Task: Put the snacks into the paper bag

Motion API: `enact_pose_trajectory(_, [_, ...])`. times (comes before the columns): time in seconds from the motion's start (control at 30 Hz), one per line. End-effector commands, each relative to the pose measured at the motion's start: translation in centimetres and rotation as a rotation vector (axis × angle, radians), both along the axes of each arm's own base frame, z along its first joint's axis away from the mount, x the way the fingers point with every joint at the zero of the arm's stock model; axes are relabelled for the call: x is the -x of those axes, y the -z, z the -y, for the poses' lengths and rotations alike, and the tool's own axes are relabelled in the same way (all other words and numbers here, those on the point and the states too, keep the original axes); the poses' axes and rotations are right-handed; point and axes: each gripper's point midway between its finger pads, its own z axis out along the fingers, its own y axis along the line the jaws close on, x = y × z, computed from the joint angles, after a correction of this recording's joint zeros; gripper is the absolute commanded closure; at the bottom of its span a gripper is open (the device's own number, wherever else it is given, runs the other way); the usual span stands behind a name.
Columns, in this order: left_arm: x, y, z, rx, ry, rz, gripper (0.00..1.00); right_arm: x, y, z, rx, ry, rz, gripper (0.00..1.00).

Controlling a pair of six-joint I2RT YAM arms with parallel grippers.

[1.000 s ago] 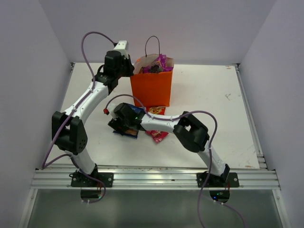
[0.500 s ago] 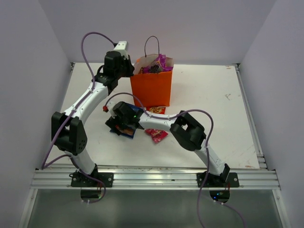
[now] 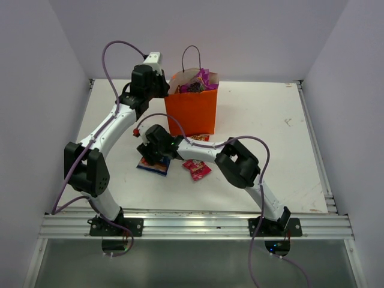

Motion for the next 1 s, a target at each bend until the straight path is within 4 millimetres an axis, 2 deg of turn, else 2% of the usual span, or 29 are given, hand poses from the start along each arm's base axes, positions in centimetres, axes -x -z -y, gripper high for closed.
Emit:
enact_pose_trajectory(0.0, [0.4, -3.6, -0.4, 0.012, -0.003, 0.091, 1.0, 6.9, 13.0, 10.1, 0.495, 0.049, -0.254, 0.48])
enact_pose_trajectory(0.13, [0.5, -4.0, -0.4, 0.015, -0.003, 0.101, 1.0, 7.8, 14.7, 12.7, 0.636, 0.052, -0.229, 0.53])
enact_pose_trajectory(0.23, [0.4, -4.0, -0.5, 0.014, -0.008, 0.1, 1.0, 8.2, 15.5, 13.6, 0.676, 0.054, -0.233, 0.55])
enact_pose_trajectory(0.33, [0.4, -3.9, -0.5, 0.016, -0.005, 0.099, 1.0, 8.6, 16.3, 14.5, 0.713, 0.054, -0.243, 0.62])
enact_pose_trajectory(0.4, [0.4, -3.8, -0.5, 0.014, -0.006, 0.099, 1.0, 8.7, 16.6, 15.0, 0.732, 0.06, -0.243, 0.83])
enact_pose_trajectory(0.43, [0.4, -3.8, -0.5, 0.014, -0.006, 0.099, 1.0, 8.9, 16.8, 15.2, 0.743, 0.058, -0.244, 1.0])
enact_pose_trajectory(0.5, [0.4, -3.8, -0.5, 0.013, -0.006, 0.097, 1.0, 9.0, 16.7, 15.5, 0.751, 0.064, -0.246, 1.0])
enact_pose_trajectory(0.6, [0.3, -3.9, -0.5, 0.016, -0.007, 0.1, 1.0, 8.7, 15.3, 15.5, 0.733, 0.057, -0.22, 1.0])
enact_pose_trajectory(0.63, [0.2, -3.9, -0.5, 0.015, -0.008, 0.1, 1.0, 9.0, 14.8, 16.2, 0.737, 0.055, -0.215, 1.0])
enact_pose_trajectory(0.67, [0.2, -4.0, -0.5, 0.015, -0.01, 0.1, 1.0, 8.5, 12.1, 15.4, 0.686, 0.058, -0.185, 1.0])
enact_pose_trajectory(0.7, [0.1, -4.0, -0.5, 0.015, -0.01, 0.1, 1.0, 8.2, 10.3, 15.4, 0.662, 0.067, -0.159, 1.0])
enact_pose_trajectory(0.73, [0.0, -4.1, -0.5, 0.014, -0.012, 0.1, 1.0, 8.7, 9.2, 16.5, 0.663, 0.074, -0.157, 1.0])
enact_pose_trajectory(0.77, [0.0, -4.1, -0.5, 0.014, -0.012, 0.1, 1.0, 8.1, 4.1, 15.5, 0.56, 0.092, -0.107, 1.0])
enact_pose_trajectory(0.83, [-0.1, -4.0, -0.6, 0.012, -0.017, 0.098, 1.0, 8.2, -0.7, 16.2, 0.505, 0.126, -0.078, 1.0])
enact_pose_trajectory(0.87, [-0.1, -4.0, -0.5, 0.012, -0.015, 0.097, 1.0, 8.0, -6.5, 15.8, 0.394, 0.156, -0.031, 1.0])
enact_pose_trajectory(0.93, [-0.1, -4.1, -0.5, 0.013, -0.015, 0.099, 1.0, 7.7, -13.3, 16.1, 0.301, 0.194, 0.015, 1.0])
enact_pose_trajectory(0.97, [-0.2, -4.1, -0.6, 0.013, -0.017, 0.1, 1.0, 7.8, -16.0, 16.1, 0.25, 0.219, 0.022, 1.0])
